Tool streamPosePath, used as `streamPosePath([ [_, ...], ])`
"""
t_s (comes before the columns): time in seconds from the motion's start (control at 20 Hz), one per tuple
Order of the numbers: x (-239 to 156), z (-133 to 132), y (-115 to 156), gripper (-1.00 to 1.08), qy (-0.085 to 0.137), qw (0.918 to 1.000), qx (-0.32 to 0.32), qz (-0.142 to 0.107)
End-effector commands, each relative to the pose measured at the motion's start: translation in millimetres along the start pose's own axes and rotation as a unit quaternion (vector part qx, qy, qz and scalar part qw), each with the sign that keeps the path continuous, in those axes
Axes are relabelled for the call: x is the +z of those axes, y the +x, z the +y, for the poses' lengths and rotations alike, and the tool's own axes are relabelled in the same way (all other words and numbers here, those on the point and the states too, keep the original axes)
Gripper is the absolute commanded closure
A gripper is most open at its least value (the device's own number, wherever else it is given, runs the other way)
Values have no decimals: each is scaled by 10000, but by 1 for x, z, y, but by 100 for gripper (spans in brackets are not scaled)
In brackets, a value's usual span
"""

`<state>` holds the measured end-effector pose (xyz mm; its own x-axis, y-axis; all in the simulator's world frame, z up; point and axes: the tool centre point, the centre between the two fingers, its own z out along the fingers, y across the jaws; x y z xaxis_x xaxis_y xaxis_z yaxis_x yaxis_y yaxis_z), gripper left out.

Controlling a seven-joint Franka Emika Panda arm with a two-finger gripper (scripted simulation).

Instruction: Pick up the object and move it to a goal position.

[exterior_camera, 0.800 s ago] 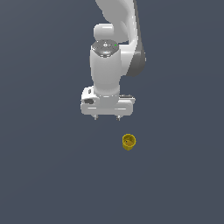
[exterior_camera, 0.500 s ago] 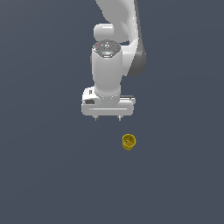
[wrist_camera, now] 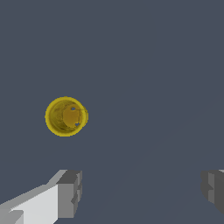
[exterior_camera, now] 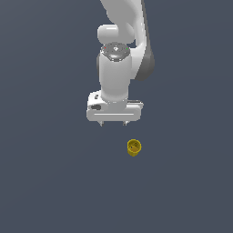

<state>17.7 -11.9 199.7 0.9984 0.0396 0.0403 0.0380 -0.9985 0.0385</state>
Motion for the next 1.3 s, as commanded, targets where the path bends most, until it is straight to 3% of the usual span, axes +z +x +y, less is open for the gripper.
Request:
streamPosePath([
  [0.0, 3, -3, 1, -92, 6, 10000, 39, -7],
  [0.5, 34, -35, 19, -92, 73, 9985, 536, -73],
  [0.9, 75, -76, 34, -92, 134, 9932, 1144, -167],
  [1.25, 97, -96, 39, -92, 156, 9892, 1440, -217],
])
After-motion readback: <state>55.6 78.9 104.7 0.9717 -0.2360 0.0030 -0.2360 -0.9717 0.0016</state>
